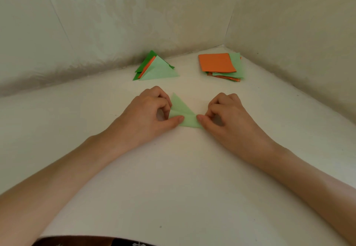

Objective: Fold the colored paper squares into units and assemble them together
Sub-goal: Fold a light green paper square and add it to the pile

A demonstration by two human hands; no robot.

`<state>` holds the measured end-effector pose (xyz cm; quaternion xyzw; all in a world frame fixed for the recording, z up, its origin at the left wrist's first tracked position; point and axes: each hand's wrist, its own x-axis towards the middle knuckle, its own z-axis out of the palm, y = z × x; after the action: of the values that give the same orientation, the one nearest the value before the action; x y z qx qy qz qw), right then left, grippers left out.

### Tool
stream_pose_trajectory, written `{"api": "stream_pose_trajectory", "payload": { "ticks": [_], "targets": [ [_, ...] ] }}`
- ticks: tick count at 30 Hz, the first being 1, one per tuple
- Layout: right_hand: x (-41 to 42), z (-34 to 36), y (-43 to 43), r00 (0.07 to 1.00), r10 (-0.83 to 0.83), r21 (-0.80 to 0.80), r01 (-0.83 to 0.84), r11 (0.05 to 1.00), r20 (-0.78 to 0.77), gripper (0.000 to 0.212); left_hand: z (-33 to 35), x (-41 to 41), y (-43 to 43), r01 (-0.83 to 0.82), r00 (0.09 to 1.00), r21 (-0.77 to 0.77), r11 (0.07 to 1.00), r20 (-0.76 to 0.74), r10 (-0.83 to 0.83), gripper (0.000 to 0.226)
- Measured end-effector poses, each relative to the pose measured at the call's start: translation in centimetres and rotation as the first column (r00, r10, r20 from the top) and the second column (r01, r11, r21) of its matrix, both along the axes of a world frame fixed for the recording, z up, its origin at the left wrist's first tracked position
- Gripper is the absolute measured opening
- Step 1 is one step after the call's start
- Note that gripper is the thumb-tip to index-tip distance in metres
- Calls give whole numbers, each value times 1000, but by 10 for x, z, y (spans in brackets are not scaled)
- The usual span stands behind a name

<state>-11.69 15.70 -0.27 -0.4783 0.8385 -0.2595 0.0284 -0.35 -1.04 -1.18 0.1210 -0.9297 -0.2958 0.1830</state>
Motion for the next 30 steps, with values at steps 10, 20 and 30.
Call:
{"api": "stream_pose_trajectory", "payload": {
  "ticks": [10, 20, 30],
  "targets": [
    [-2, -10, -4, 926, -14, -4, 14, 1000, -378, 30, -1, 2, -2, -36, 999, -17, 999, 17, 36, 30],
    [-2, -13, -4, 905, -52, 8, 60, 998, -423, 35, -3, 4, 1, -37, 999, -99, 994, 33, 41, 21],
    [-7, -7, 1, 964, 15, 114, 16, 993, -265, 35, -2, 8, -6, 301, 948, -524, 797, 79, -307, 47]
  ]
}}
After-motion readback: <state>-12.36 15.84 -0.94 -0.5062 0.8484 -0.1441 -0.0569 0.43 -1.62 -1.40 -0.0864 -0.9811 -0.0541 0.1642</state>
